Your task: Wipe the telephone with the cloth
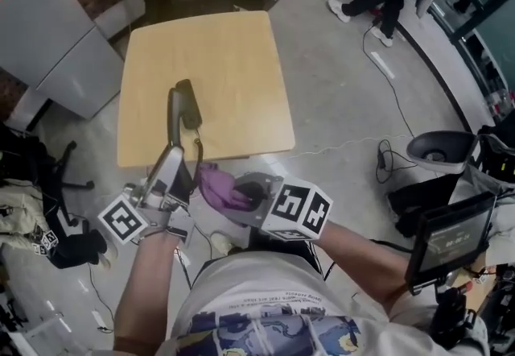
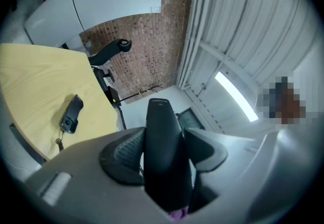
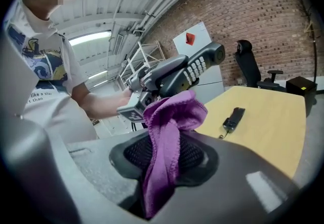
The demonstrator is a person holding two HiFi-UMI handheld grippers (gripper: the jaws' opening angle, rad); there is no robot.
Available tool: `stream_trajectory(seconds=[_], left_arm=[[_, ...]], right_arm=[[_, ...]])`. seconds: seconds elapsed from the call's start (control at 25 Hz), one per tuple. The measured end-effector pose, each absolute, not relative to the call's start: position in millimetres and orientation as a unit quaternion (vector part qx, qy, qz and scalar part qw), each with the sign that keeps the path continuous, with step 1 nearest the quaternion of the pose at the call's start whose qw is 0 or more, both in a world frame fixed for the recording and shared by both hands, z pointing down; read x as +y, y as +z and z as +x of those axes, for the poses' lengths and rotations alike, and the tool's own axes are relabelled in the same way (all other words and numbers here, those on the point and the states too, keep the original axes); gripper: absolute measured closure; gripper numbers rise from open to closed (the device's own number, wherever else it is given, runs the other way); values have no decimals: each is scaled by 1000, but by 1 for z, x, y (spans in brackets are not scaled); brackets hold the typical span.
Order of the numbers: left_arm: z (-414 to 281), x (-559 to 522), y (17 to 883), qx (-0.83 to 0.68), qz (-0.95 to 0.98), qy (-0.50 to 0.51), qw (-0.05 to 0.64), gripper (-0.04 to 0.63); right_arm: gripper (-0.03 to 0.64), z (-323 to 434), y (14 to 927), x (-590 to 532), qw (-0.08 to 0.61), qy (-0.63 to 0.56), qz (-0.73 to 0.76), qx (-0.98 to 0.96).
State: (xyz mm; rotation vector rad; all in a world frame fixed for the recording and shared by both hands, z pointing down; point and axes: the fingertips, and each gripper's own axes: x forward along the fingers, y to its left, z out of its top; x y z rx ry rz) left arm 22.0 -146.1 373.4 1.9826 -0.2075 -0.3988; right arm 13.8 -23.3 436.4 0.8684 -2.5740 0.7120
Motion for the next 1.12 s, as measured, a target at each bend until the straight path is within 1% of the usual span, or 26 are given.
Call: stream_trajectory(seconds=[0.2,0.44,0.64,0.84,1.0,1.12], left_arm=[[37,-157,392,-125,830,-154,521,341],[39,-193,428,-221,843,-99,480,341],[48,-222,456,-295,854,-41,426,341],[57,-245,497,-360,839,16,408,341],[63,-259,527,-405,831,73,374,341],[70,-268,549,-423,823,104,364,341]], right_arm=[[508,63,456,-32,172,264,340,-886],[508,111,461,-62,165,268,368,-875],[508,134,457,-87,158,265,363,-879],[508,151,459,-111,159,269,348,-884],[508,166,463,-122,165,276,336,-885],[508,178,469,-129,169,281,329,-885]])
